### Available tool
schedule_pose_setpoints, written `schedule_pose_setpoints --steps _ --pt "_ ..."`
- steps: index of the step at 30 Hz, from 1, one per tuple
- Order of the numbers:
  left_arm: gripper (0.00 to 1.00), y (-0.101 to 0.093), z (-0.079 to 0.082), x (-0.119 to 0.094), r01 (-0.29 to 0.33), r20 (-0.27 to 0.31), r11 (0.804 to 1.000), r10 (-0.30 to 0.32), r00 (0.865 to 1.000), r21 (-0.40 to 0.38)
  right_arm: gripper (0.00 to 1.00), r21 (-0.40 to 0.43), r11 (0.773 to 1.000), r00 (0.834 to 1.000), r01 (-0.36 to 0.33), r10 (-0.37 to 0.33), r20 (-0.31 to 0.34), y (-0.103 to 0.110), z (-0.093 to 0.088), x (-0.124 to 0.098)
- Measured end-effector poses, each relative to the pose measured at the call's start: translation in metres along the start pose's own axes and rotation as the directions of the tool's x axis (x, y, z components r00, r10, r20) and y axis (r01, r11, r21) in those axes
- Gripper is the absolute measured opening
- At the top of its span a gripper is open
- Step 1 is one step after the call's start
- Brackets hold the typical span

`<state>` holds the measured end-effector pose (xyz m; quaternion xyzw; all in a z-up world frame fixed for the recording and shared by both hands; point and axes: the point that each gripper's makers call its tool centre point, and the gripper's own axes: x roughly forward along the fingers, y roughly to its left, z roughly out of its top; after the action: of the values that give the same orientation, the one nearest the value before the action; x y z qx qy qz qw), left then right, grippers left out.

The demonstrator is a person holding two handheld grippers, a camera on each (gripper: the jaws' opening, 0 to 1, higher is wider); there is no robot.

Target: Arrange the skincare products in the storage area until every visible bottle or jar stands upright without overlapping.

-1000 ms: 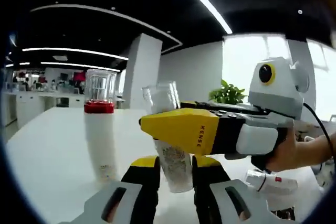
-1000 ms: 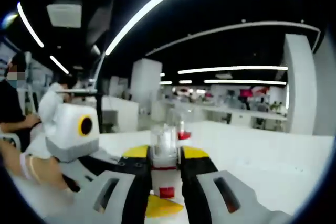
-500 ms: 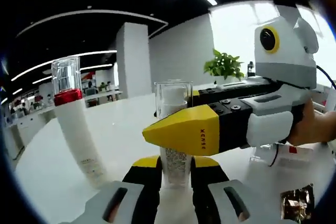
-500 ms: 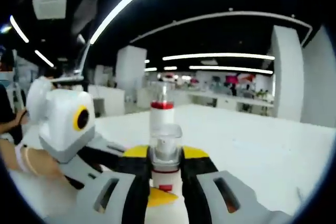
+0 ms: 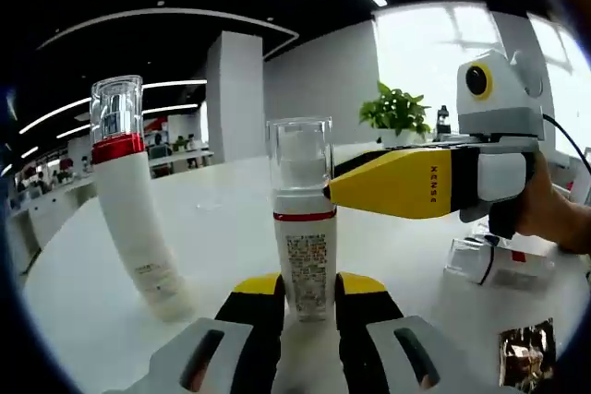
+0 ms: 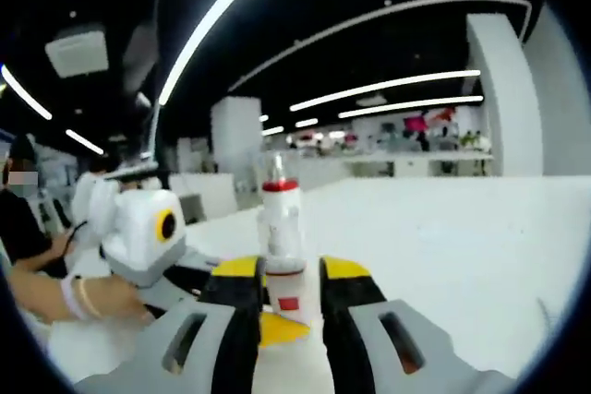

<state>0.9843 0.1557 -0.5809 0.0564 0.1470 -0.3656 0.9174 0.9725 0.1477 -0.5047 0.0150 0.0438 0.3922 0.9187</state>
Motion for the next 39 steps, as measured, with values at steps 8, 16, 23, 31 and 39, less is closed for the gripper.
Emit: schedule_pose_setpoints --steps 8,16,23,31,39 --pt "0.24 -0.004 -0.009 -0.001 -0.01 -0.035 0.999 0.011 0.999 0.031 0.22 -0.002 1.0 0.998 -0.028 0.028 -0.047 0.007 -0.012 0.002" --pt "0.36 0.004 -0.011 -0.015 0.004 -0.061 1.0 -0.002 0.998 0.031 0.22 0.002 1.0 0.989 -0.027 0.027 -0.142 0.005 -0.04 0.011" --pt "0.35 0.011 -0.01 -0.019 -0.008 -0.055 1.0 0.008 0.998 0.01 0.18 -0.012 1.0 0.987 0.006 -0.008 -0.163 -0.005 -0.049 0.013" --pt "0.34 0.011 -0.014 -0.018 -0.023 -0.068 0.999 0.025 0.997 0.028 0.17 -0.035 0.997 0.984 0.069 -0.074 -0.161 -0.023 -0.051 0.014" --pt "0.33 0.016 -0.016 -0.019 -0.054 -0.075 0.998 0.055 0.996 0.01 0.18 -0.032 0.993 0.978 0.114 -0.118 -0.171 -0.041 -0.055 0.016"
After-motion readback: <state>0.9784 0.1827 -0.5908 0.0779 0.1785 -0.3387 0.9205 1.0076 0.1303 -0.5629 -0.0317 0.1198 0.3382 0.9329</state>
